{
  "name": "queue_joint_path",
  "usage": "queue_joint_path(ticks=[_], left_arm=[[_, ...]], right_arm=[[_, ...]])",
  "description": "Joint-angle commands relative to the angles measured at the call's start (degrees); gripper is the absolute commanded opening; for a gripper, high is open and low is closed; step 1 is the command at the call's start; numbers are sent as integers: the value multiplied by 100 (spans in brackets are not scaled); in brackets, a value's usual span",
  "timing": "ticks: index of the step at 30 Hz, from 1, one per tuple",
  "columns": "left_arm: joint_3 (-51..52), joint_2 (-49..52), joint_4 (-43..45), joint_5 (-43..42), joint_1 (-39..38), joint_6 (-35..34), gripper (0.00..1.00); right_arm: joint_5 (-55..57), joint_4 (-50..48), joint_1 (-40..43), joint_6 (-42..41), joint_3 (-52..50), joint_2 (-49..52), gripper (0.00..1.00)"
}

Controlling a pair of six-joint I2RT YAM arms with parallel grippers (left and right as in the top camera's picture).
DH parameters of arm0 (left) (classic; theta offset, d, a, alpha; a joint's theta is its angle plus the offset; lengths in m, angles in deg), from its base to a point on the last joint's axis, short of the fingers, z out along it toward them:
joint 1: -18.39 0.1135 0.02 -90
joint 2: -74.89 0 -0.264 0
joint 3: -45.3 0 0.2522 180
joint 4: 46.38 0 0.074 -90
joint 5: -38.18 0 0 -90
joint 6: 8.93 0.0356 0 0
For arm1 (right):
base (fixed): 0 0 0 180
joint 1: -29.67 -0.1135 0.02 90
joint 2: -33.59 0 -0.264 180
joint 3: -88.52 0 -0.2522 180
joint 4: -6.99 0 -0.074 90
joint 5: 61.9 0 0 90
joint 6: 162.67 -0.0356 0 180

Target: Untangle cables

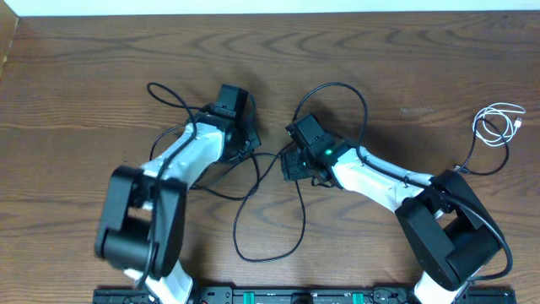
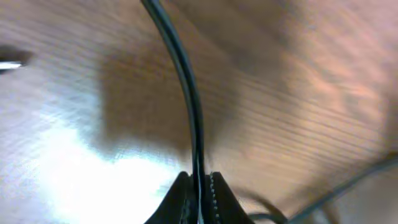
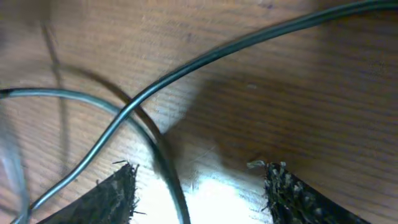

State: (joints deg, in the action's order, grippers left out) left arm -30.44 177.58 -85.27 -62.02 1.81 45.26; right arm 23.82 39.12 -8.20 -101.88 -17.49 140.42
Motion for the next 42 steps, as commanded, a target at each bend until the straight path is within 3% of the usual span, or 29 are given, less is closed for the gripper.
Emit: queue_joint_path(ticks=[1,4,10,17,24,30,34,42], left_arm=[[-138,-1121,-177,17,50,-7,7],[-138,-1814,-343,17,48,-7,7],[-138,-2887,-601,20,50,-7,7],[-138,-3488,-667,68,76,17,7],[-138,-3687,-772,81,280,13,8],[-138,-3674,-807,81,280,13,7],[-138,-3674,-837,81,280,13,7],[-138,-3674,-979,81,280,13,7]], right_arm=[[-658,-118,177,-496,-111,297,73],[-1436,-361,232,-498,-111,297,79],[-1985,-907,264,-509,-109,295,73],[-3440,-1532,361,-748,-109,289,70],[-4955,-1600,942,-1733,-109,286,68],[-4903,-1923,765,-2785,-109,289,61],[-4288,-2269,433,-3434,-109,291,55],[-2949,-2876,-243,-4236,-109,291,55]])
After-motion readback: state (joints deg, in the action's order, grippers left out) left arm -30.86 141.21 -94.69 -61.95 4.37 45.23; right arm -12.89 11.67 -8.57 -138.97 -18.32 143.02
